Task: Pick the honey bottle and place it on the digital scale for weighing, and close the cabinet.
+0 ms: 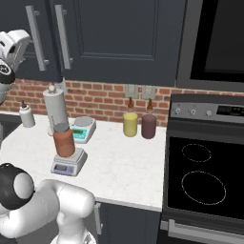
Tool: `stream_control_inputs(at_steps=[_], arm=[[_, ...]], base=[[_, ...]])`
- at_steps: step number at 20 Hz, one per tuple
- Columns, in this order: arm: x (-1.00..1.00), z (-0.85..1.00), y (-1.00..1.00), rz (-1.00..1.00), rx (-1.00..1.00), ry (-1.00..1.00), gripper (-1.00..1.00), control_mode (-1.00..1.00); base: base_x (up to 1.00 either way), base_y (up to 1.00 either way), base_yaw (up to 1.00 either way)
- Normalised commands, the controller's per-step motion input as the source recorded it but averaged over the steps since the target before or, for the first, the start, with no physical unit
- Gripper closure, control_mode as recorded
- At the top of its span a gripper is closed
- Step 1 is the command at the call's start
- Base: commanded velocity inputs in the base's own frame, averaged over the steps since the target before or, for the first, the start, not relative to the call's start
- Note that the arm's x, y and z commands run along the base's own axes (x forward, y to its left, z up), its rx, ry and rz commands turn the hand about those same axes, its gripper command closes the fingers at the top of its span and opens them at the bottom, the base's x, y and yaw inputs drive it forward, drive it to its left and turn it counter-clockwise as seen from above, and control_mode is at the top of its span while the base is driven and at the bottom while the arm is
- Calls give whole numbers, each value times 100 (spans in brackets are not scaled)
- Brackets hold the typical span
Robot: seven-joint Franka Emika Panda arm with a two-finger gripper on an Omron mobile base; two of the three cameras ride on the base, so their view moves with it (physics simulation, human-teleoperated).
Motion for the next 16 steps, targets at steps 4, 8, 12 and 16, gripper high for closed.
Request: stream_control_inputs(at_steps=[4, 8, 12, 16], arm=[[100, -33, 0, 17, 0, 11, -100, -100], [100, -46, 0, 18, 0, 13, -100, -100], [98, -49, 0, 18, 0, 13, -100, -100], [-19, 0, -34, 5, 0, 9, -100, -100]], base=[[0, 0, 0], [0, 0, 0], [0, 0, 0], [0, 0, 0]])
